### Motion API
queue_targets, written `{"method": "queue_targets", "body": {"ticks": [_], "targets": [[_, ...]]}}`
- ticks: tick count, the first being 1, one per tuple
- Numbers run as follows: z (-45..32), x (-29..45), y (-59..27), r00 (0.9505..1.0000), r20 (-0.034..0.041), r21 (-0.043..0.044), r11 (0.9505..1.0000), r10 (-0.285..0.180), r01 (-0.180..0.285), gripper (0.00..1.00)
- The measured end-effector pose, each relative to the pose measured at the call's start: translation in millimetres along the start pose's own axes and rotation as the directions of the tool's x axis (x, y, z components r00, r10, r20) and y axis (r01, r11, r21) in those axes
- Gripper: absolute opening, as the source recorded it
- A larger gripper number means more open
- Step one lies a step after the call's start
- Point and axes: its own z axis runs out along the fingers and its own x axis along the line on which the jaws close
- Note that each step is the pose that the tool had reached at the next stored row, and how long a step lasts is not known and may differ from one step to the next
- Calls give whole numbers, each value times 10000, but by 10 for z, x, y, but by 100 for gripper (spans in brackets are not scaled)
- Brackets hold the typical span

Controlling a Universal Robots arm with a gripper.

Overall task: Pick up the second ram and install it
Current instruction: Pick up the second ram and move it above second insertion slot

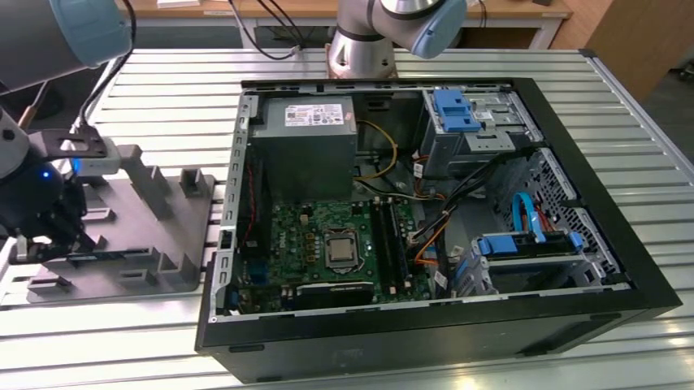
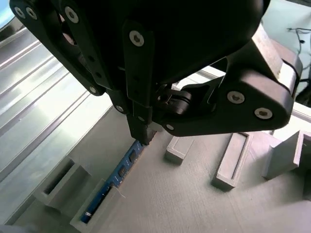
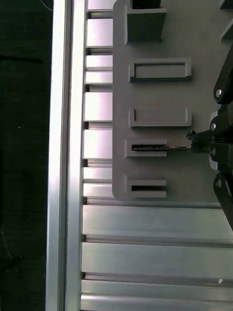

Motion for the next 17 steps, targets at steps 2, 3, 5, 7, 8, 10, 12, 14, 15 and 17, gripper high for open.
{"method": "queue_targets", "body": {"ticks": [2,3,5,7,8,10,12,14,15,17], "targets": [[5,0,0,9994,14,7,9994,359,-359,10],[6,0,0,9985,22,10,9985,554,-554,10],[8,0,0,9958,36,16,9958,910,-910,10],[9,0,0,9926,47,20,9927,1210,-1210,10],[9,0,0,9922,49,20,9922,1244,-1244,10],[10,0,0,9934,46,20,9934,1149,-1149,10],[10,1,0,9969,31,13,9969,792,-792,10],[10,1,0,9979,26,12,9979,654,-654,10],[10,1,0,9979,26,12,9979,652,-652,10],[11,1,0,9979,25,12,9979,647,-647,10]]}}
